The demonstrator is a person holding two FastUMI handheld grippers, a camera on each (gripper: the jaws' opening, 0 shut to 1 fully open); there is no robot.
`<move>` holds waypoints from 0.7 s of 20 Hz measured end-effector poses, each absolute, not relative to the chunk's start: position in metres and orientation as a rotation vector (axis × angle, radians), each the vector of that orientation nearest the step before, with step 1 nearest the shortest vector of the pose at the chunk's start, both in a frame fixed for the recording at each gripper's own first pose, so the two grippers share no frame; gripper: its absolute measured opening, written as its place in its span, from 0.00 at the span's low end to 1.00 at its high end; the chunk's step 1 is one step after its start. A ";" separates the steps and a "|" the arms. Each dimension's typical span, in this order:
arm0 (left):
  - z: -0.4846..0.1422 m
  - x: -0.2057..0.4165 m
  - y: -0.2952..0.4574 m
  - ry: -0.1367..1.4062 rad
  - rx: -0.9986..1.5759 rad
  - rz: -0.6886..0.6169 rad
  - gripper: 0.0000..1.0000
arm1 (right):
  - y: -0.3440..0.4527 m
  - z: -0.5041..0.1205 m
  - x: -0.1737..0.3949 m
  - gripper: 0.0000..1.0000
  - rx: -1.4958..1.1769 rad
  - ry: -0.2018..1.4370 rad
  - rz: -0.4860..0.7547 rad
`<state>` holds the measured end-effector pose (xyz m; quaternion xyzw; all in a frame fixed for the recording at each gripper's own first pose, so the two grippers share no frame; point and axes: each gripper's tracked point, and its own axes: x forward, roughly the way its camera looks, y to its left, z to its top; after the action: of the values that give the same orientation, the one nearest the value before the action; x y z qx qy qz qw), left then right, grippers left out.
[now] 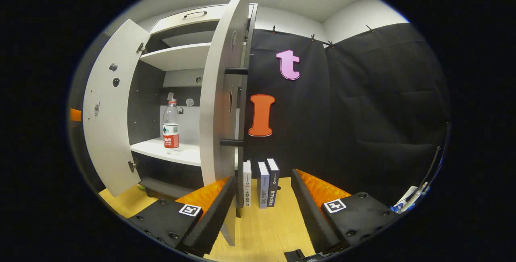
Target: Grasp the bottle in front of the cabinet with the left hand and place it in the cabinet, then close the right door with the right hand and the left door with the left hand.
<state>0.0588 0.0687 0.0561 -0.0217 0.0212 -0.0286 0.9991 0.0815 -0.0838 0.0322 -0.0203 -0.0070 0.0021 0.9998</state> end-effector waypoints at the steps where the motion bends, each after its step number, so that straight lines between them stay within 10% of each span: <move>1: 0.056 0.060 0.068 0.043 -0.043 -0.057 0.95 | -0.083 0.033 0.081 0.87 -0.036 -0.013 0.005; 14: 0.055 0.059 0.081 0.038 -0.058 -0.035 0.94 | -0.015 0.033 0.086 0.94 -0.051 -0.021 0.147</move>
<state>0.0589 0.0806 0.0546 -0.0290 0.0190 -0.0173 0.9992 0.0865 -0.0148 0.0330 -0.0255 -0.0105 0.0736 0.9969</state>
